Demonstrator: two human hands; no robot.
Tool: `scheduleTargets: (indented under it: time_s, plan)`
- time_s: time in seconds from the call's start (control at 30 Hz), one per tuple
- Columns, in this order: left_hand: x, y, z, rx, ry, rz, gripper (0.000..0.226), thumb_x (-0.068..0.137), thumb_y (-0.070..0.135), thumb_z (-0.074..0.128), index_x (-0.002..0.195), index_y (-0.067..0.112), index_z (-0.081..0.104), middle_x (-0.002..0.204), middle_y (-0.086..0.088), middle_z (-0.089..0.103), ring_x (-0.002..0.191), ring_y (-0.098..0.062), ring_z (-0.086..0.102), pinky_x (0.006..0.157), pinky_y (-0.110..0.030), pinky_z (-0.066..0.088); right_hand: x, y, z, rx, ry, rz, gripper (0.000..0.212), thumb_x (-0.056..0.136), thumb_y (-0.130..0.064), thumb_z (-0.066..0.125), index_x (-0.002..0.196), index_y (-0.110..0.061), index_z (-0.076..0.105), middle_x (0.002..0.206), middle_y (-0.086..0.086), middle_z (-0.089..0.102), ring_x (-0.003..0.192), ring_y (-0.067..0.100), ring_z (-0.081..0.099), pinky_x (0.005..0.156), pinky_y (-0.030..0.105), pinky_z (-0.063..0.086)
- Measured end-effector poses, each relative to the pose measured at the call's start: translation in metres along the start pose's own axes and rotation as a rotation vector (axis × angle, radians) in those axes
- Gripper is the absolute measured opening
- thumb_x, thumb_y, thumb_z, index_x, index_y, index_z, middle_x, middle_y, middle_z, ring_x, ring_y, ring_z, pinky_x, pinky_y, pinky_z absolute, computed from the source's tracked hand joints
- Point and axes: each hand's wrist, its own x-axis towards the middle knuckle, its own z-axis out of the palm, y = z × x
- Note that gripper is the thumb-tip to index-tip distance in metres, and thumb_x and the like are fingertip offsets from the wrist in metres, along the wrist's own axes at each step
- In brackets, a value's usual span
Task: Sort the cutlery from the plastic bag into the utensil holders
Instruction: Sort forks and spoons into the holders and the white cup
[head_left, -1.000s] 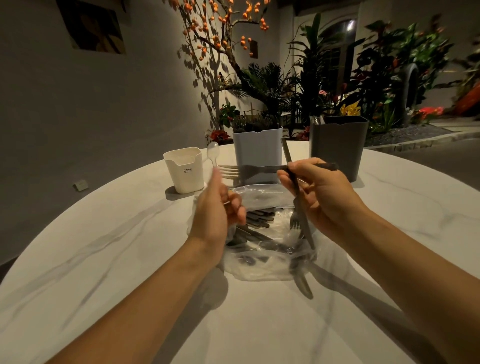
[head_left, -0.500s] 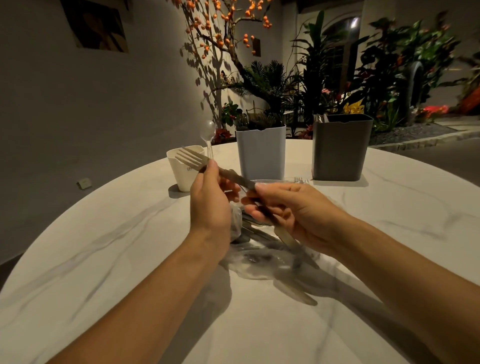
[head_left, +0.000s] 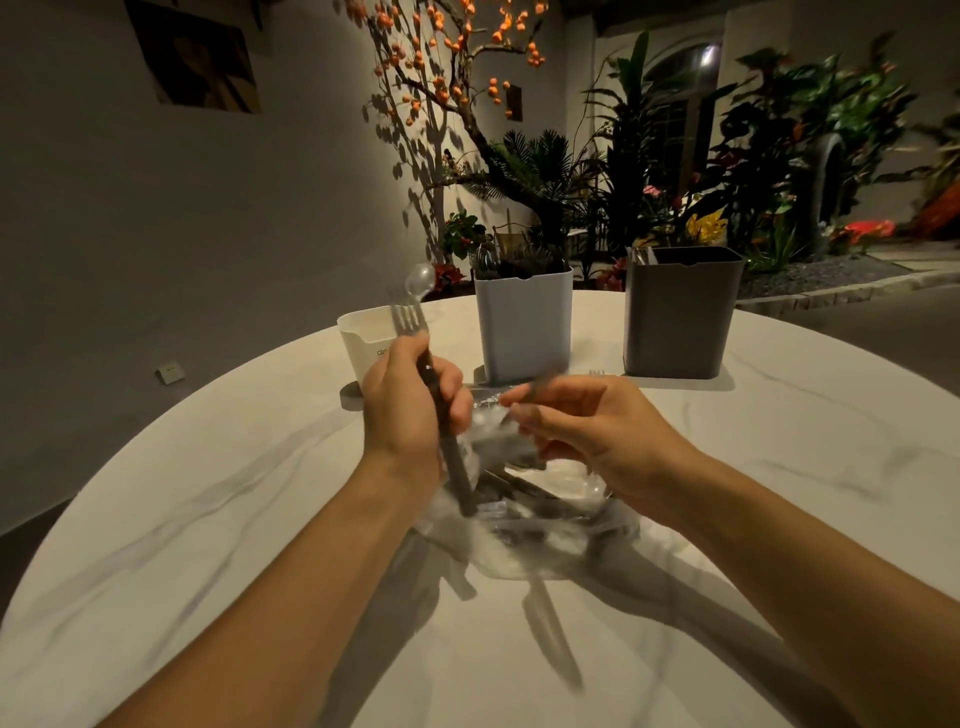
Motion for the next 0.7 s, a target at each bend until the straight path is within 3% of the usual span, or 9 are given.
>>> scheduleTargets:
  time_s: [0.1, 0.23, 0.4, 0.47, 0.57, 0.63, 0.7]
  plan:
    - [-0.002, -0.011, 0.005, 0.147, -0.099, 0.026, 0.043, 0.107, 0.030, 0.032, 0.071, 0.009, 0.042, 0.053, -0.004, 0.041, 0.043, -0.018, 0.039, 0.042, -0.027, 0.035, 0.005, -0.002, 0.001, -0.111, 0.034, -0.071, 0.018, 0.088, -0.029, 0.068, 0.092, -0.015, 0.077, 0.072, 0.001, 0.070, 0.063, 0.010, 0.058, 0.058, 0.024, 0.049]
    - [-0.004, -0.012, 0.018, 0.238, -0.146, 0.087, 0.042, 0.110, 0.030, 0.030, 0.073, 0.014, 0.043, 0.056, -0.001, 0.043, 0.047, -0.014, 0.043, 0.045, -0.028, 0.039, 0.011, -0.006, 0.002, -0.154, -0.042, -0.109, 0.025, 0.098, -0.029, 0.057, 0.095, -0.012, 0.075, 0.081, 0.007, 0.074, 0.066, 0.011, 0.063, 0.057, 0.023, 0.048]
    - [0.006, -0.008, 0.036, 0.378, -0.084, 0.175, 0.036, 0.109, 0.033, 0.033, 0.084, 0.015, 0.051, 0.073, 0.002, 0.056, 0.067, -0.002, 0.055, 0.065, -0.021, 0.049, 0.020, -0.015, -0.010, -0.276, -0.014, -0.122, 0.024, 0.097, -0.032, 0.060, 0.089, -0.015, 0.076, 0.073, -0.001, 0.071, 0.065, 0.010, 0.063, 0.061, 0.026, 0.054]
    - [0.014, -0.003, 0.045, 0.361, -0.062, 0.141, 0.036, 0.109, 0.036, 0.032, 0.096, 0.014, 0.057, 0.084, -0.003, 0.067, 0.075, -0.006, 0.065, 0.066, -0.018, 0.051, 0.022, -0.021, -0.015, -0.322, -0.036, -0.100, 0.025, 0.098, -0.031, 0.059, 0.087, -0.016, 0.075, 0.072, 0.000, 0.070, 0.066, 0.012, 0.065, 0.061, 0.024, 0.054]
    - [0.021, 0.005, 0.062, 0.280, -0.065, 0.052, 0.036, 0.109, 0.038, 0.032, 0.099, 0.016, 0.059, 0.081, -0.002, 0.072, 0.075, -0.011, 0.071, 0.064, -0.019, 0.055, 0.026, -0.029, -0.024, -0.514, -0.051, -0.091, 0.027, 0.099, -0.034, 0.057, 0.086, -0.016, 0.074, 0.069, -0.004, 0.067, 0.064, 0.007, 0.064, 0.062, 0.022, 0.050]
    - [0.025, 0.010, 0.076, 0.133, -0.075, -0.024, 0.033, 0.109, 0.037, 0.034, 0.094, 0.017, 0.056, 0.074, -0.003, 0.066, 0.073, -0.018, 0.067, 0.071, -0.029, 0.056, 0.029, -0.036, -0.031, -0.627, -0.022, -0.113, 0.027, 0.099, -0.034, 0.058, 0.083, -0.017, 0.073, 0.067, -0.006, 0.066, 0.062, 0.005, 0.062, 0.061, 0.024, 0.049]
    - [0.026, 0.016, 0.089, -0.029, -0.105, -0.099, 0.030, 0.109, 0.036, 0.036, 0.091, 0.016, 0.051, 0.070, -0.003, 0.057, 0.065, -0.016, 0.057, 0.065, -0.029, 0.051, 0.031, -0.044, -0.040, -0.722, -0.016, -0.124, 0.034, 0.097, -0.040, 0.060, 0.076, -0.017, 0.074, 0.066, -0.002, 0.068, 0.061, 0.008, 0.063, 0.062, 0.029, 0.054]
